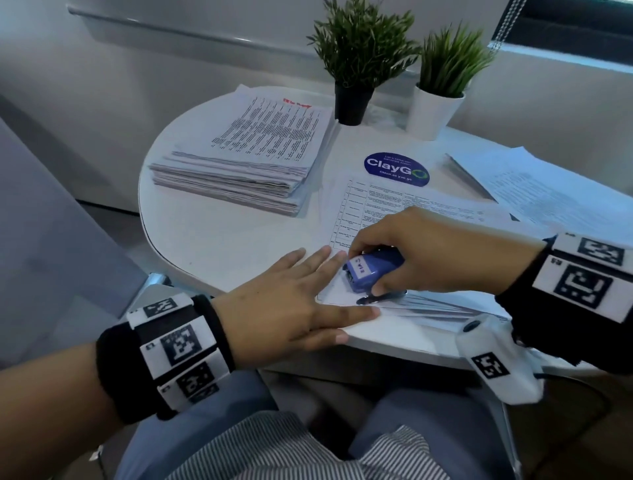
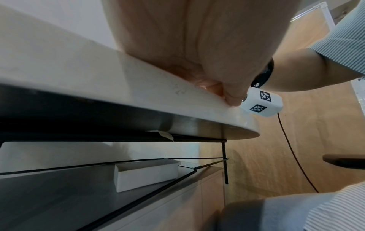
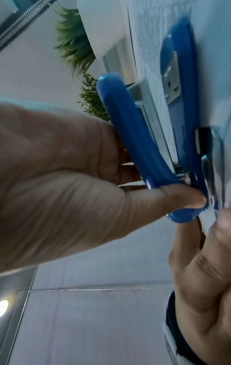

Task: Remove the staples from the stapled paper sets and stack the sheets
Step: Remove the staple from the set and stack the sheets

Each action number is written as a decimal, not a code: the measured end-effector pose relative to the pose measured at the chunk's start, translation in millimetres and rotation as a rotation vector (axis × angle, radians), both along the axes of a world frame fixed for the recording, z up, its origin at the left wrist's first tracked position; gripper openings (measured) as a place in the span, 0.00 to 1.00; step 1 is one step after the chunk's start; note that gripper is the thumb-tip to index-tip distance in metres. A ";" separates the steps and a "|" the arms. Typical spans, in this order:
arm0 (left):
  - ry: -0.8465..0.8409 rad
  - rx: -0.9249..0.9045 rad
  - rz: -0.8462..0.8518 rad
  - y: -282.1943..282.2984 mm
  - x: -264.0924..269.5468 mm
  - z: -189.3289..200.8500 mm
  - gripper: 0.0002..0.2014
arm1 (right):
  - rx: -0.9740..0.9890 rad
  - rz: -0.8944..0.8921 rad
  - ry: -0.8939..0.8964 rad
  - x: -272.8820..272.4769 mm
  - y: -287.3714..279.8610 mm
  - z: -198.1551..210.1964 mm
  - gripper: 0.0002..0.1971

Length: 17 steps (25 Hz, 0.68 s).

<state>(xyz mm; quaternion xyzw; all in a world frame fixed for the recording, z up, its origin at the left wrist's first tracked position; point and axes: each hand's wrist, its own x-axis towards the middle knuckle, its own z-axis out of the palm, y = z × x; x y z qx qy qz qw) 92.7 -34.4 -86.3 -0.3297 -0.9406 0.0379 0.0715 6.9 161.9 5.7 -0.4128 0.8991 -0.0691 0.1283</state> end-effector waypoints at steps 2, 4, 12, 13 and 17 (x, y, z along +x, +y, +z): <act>0.011 0.006 -0.012 -0.5 -1.1 -0.8 0.24 | -0.016 0.033 -0.009 2.5 -4.6 -1.7 0.20; 0.012 0.017 -0.017 0.3 -0.4 -1.3 0.24 | -0.012 0.042 -0.004 2.4 -6.4 -2.6 0.20; -0.184 0.431 0.145 0.1 2.0 1.7 0.34 | 0.050 -0.241 0.063 -19.9 27.8 -5.2 0.14; -0.241 0.494 0.262 1.2 1.5 4.4 0.39 | 0.091 -0.283 0.068 -22.5 33.1 -3.9 0.13; -0.200 0.332 0.646 15.7 -6.0 13.0 0.46 | 0.239 -0.335 0.098 -24.1 41.8 -4.8 0.18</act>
